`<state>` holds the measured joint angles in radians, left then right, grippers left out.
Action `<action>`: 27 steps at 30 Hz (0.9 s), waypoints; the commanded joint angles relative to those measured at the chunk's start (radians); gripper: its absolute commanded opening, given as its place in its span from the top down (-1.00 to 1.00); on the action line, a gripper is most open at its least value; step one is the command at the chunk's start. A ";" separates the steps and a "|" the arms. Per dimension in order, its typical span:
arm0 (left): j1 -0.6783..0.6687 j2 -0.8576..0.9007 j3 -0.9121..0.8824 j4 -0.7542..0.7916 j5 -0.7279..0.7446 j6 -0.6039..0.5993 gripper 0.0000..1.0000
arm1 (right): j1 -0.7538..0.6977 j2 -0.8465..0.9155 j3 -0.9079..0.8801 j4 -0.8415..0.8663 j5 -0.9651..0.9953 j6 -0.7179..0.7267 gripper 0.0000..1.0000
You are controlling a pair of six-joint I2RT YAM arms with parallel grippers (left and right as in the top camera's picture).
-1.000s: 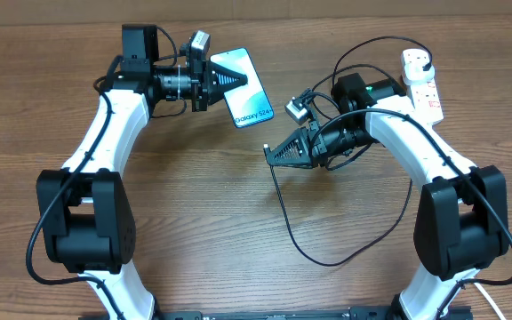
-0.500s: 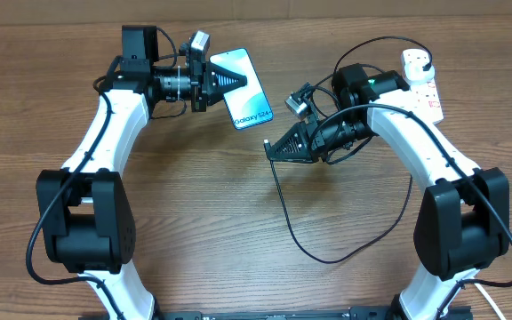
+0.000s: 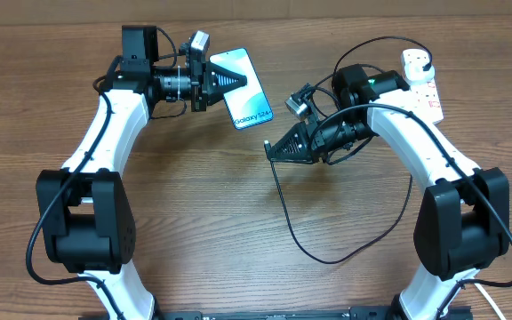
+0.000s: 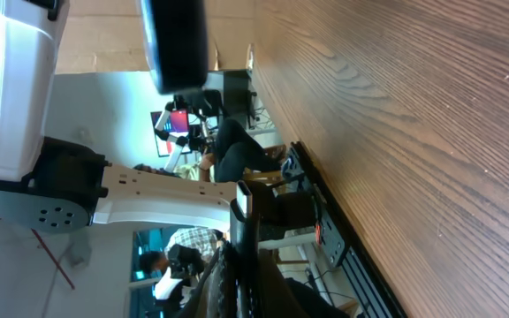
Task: Plug charger to phone and switch on socket
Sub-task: 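Bring the USB-C plug against the phone's bottom port with the right gripper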
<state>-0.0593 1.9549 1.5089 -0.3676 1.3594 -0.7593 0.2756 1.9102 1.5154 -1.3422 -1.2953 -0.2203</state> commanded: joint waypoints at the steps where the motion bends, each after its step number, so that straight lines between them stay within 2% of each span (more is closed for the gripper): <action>1: -0.008 0.001 0.005 0.001 0.019 0.020 0.91 | 0.024 -0.036 0.073 0.001 0.041 0.042 0.93; 9: -0.009 0.001 0.005 0.001 0.020 0.020 0.91 | 0.066 -0.036 0.166 0.005 0.120 0.094 0.93; 27: -0.008 0.001 0.005 0.002 0.101 0.050 0.92 | 0.050 -0.036 0.167 0.031 0.092 0.094 0.93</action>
<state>-0.0593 1.9549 1.5089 -0.3706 1.3983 -0.7406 0.3389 1.9102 1.6550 -1.3170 -1.1717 -0.1303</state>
